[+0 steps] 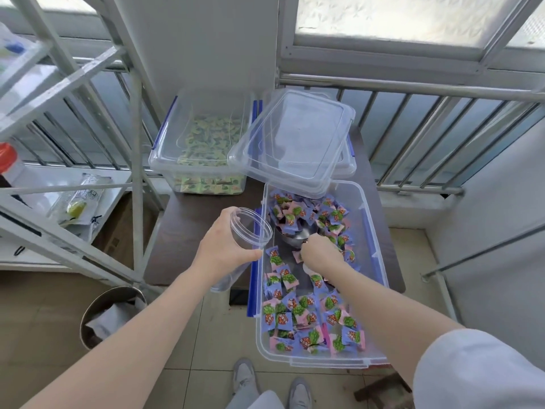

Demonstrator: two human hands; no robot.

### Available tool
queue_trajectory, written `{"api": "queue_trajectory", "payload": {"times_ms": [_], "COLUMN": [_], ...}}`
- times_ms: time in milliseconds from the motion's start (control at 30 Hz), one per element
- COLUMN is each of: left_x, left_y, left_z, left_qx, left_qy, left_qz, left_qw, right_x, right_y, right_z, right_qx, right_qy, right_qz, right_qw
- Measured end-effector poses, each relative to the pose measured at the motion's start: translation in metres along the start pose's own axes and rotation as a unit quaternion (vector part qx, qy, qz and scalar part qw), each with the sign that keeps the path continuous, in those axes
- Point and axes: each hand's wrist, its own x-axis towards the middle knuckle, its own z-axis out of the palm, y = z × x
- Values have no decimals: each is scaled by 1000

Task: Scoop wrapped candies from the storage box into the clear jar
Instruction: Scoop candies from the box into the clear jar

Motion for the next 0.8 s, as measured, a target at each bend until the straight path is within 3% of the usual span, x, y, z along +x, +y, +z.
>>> {"api": "queue_trajectory", "payload": {"times_ms": [333,567,800], "left_x": [-2,-5,-5], "left_y": [0,4,13], "left_z": [-5,-9,-13], "left_qx": [-5,14,45], "left_qy": [-14,-11,-23], "left_qz": [15,39,39], "left_qw": [1000,999,998], "right_x": [-14,-39,-68], "right_y": [43,60,68], "right_z": [8,-3,-64], "right_qx": [-73,-8,-18], "right_qy": [21,62,51], "right_qz": [-97,-141,-217], "right_qw": [992,988,975]}}
